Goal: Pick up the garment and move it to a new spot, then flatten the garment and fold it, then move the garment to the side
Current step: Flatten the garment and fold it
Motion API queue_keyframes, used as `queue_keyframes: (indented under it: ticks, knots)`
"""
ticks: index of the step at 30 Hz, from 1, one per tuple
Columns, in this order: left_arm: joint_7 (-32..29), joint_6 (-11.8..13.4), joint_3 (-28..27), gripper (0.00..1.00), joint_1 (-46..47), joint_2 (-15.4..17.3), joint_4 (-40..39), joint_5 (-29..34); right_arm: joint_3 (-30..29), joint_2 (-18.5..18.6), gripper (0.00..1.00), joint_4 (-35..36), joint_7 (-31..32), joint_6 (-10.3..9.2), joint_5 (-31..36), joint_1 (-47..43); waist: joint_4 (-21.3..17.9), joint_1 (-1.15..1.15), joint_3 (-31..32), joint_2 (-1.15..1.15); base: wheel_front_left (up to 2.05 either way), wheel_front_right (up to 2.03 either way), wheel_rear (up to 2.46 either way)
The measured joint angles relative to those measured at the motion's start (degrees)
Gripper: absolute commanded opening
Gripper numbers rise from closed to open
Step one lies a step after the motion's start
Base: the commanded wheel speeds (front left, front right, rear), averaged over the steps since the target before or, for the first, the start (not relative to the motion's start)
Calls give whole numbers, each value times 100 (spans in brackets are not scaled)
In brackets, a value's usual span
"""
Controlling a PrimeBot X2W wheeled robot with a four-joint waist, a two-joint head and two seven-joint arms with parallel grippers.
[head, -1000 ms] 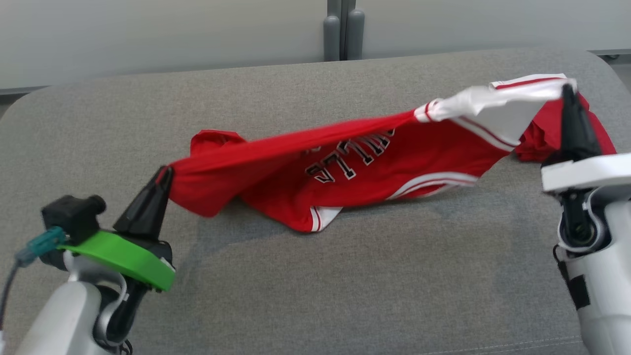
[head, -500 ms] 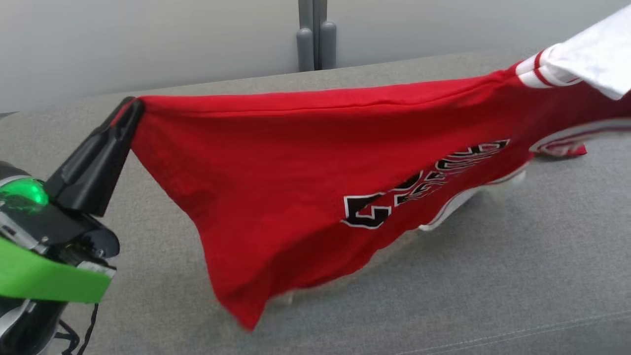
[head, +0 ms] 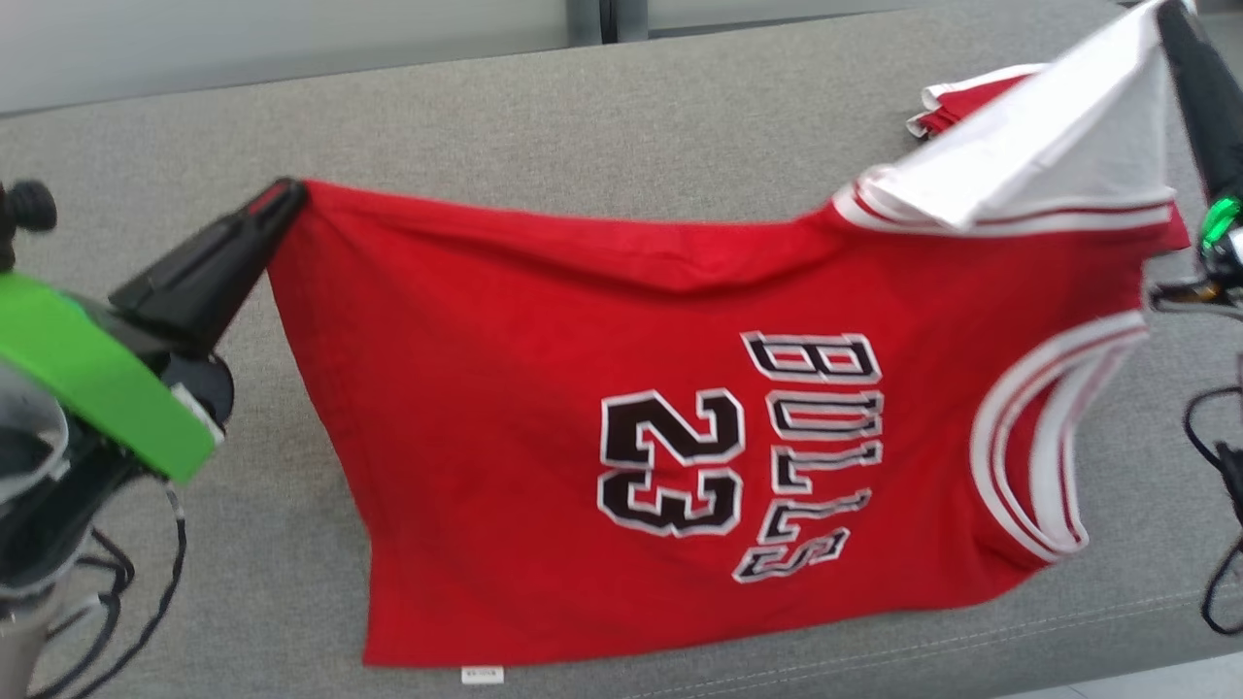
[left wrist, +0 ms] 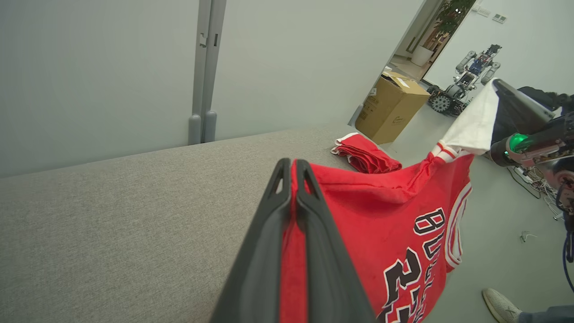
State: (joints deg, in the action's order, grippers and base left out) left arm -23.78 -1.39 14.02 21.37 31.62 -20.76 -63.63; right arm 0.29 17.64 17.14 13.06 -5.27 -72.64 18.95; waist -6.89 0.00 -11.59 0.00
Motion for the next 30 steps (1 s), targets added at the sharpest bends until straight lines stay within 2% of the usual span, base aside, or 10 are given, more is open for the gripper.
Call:
queue_keyframes:
  ticks: [2, 5, 7, 9, 12, 15, 17, 21, 29, 30]
  knots:
    - [-152, 90, 134, 0, 524, -13, 415, 102, 310, -157, 0, -422, 89, -261, 169, 511, 40, 0, -150, 0, 0, 0, 0]
    - [-153, 180, 201, 0, 1465, -94, 1024, 591, 499, -357, 0, -1102, 58, -349, 735, 1580, 116, 0, -377, 0, 0, 0, 0]
    - [11, 337, 222, 0, 2162, -223, 1384, 1163, 145, -675, 0, -1472, -287, -376, 958, 2420, 177, 0, -528, 0, 0, 0, 0]
    - [5, 164, 560, 0, 2796, -108, 1457, 1909, -187, -918, 0, -1630, -599, -341, 1088, 3195, 252, 2, -678, 0, 0, 0, 0]
    - [657, 163, 459, 0, 3635, -587, 1377, 2298, -464, -1128, 0, -1802, -924, -279, 1389, 4203, 375, 2, -902, 0, 0, 0, 0]
    - [1241, -93, 452, 0, 4475, -882, 1204, 2598, -437, -1144, 0, -1836, -973, -277, 1452, 4953, 480, 2, -1140, 0, 0, 0, 0]
    - [1533, -244, 485, 0, 4669, -948, 1210, 2739, -253, -1037, 0, -1757, -923, -258, 1525, 5171, 533, 2, -1304, 0, 0, 0, 0]
    - [2006, -360, 621, 0, 4203, -899, 1447, 2967, 21, -1038, 0, -1567, -778, -233, 1449, 4635, 593, 2, -1646, 0, 0, 0, 0]
    - [2940, -258, 635, 0, 2182, -883, 2146, 3090, 268, -1321, 0, -1319, -744, -234, 1221, 1772, 562, 1, -2230, 0, 0, 0, 0]
    - [3150, -232, 620, 0, 1941, -912, 2332, 3116, 300, -1347, 0, -1333, -820, -167, 1201, 1457, 547, 1, -2307, 0, 0, 0, 0]
